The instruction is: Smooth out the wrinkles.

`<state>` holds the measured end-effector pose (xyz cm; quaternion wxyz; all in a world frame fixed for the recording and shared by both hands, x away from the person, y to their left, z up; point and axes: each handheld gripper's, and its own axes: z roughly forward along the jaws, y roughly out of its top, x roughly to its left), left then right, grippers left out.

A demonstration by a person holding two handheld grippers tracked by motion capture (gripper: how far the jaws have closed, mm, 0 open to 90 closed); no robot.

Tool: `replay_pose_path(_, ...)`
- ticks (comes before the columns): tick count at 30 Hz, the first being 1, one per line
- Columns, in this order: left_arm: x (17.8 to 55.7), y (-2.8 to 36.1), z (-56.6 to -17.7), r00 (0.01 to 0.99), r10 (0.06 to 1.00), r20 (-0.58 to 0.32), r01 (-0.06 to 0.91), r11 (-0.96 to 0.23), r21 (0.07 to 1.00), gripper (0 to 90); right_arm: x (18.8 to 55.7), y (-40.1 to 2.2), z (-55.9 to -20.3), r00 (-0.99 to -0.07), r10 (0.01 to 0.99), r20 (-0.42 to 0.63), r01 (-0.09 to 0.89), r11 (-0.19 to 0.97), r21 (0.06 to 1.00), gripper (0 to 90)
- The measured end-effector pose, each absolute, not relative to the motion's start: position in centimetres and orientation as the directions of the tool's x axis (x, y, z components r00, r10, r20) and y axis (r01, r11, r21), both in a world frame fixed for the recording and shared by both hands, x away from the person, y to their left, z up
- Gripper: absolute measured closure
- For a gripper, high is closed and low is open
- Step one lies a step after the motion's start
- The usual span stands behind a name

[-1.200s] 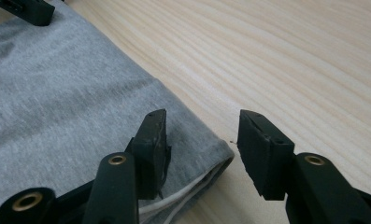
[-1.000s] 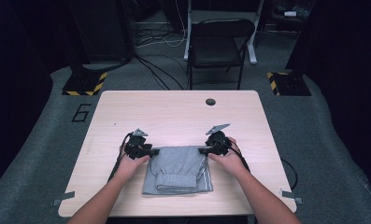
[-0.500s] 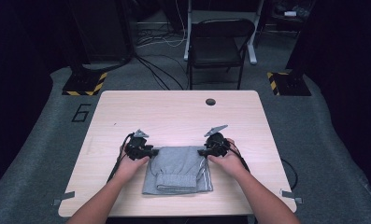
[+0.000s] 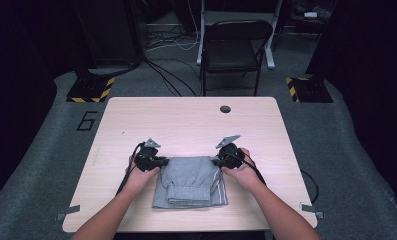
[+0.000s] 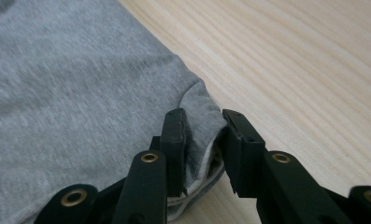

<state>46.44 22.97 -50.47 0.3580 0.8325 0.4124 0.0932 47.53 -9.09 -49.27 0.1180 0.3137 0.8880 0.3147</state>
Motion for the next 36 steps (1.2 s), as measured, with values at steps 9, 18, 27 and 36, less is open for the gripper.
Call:
replay_pose_path(9, 47.0, 22.2, -47.7, 0.661, 0.742, -0.112, 0.580, -0.410, 0.704, 80.4, 47.3, -9.7, -47.0, -0.759, 0.649, -0.044, 0.462, 0.585, 0.667, 70.5)
replay_pose_path(18, 48.9, 21.5, -45.7, 0.635, 0.766, -0.105, 0.570, -0.372, 0.733, 80.4, 48.7, -10.1, -44.6, -0.735, 0.673, -0.088, 0.437, 0.569, 0.697, 70.4)
replay_pose_path(27, 50.8, 21.3, -46.3, 0.610, 0.788, -0.087, 0.582, -0.371, 0.724, 80.4, 50.2, -9.6, -44.6, -0.710, 0.695, -0.109, 0.443, 0.561, 0.699, 70.2)
replay_pose_path(36, 52.0, 21.8, -46.3, 0.595, 0.800, -0.082, 0.582, -0.359, 0.730, 80.4, 51.9, -9.1, -44.7, -0.676, 0.733, -0.081, 0.474, 0.516, 0.714, 70.1)
